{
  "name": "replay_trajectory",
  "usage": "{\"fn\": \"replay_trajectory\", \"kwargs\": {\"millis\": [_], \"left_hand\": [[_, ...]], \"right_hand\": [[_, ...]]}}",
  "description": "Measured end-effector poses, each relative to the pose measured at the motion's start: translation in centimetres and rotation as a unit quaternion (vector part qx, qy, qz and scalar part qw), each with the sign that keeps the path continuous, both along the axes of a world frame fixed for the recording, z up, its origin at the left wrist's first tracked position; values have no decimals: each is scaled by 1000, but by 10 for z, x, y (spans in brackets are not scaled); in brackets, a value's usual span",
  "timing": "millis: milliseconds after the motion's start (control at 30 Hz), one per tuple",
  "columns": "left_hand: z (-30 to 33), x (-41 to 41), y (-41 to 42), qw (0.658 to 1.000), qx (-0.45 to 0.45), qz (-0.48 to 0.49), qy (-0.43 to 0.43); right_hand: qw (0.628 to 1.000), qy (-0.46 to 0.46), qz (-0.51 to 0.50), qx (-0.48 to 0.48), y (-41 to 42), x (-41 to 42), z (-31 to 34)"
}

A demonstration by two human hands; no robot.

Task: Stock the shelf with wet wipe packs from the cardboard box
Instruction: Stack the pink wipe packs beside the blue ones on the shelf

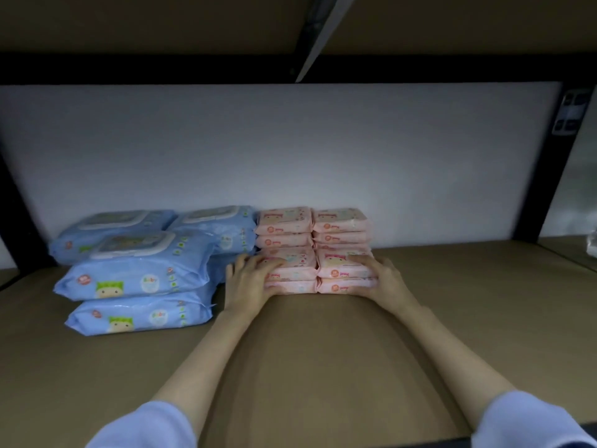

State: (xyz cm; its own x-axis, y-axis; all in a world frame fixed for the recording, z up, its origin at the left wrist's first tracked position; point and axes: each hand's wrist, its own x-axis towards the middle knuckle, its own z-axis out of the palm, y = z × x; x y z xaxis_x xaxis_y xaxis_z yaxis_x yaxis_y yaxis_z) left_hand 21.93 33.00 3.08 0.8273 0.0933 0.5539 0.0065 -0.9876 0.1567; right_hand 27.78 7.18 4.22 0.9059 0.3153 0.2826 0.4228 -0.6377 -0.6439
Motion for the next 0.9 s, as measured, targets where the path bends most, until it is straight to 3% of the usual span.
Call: {"fn": "replay_trajectory", "kwargs": {"millis": [233,433,500,633,767,900], "left_hand": [[-4,3,1,1000,-15,7,-9],[6,0,-1,998,27,20,45],[17,1,0,999,21,-4,27],[54,22,0,992,-74,-81,-55],[70,48,-9,974,-188,-127,-15],[70,71,-4,976,-191,-105,12]], "right_hand": [[1000,-10,14,4,7,10,-4],[1000,-3,20,-3,3,12,-2],[999,-39,5,13,0,15,7],[986,-151,-65,4,1,37,44],[994,-82,-75,24,10,71,59],[994,25,-40,96,12,94,54]]}}
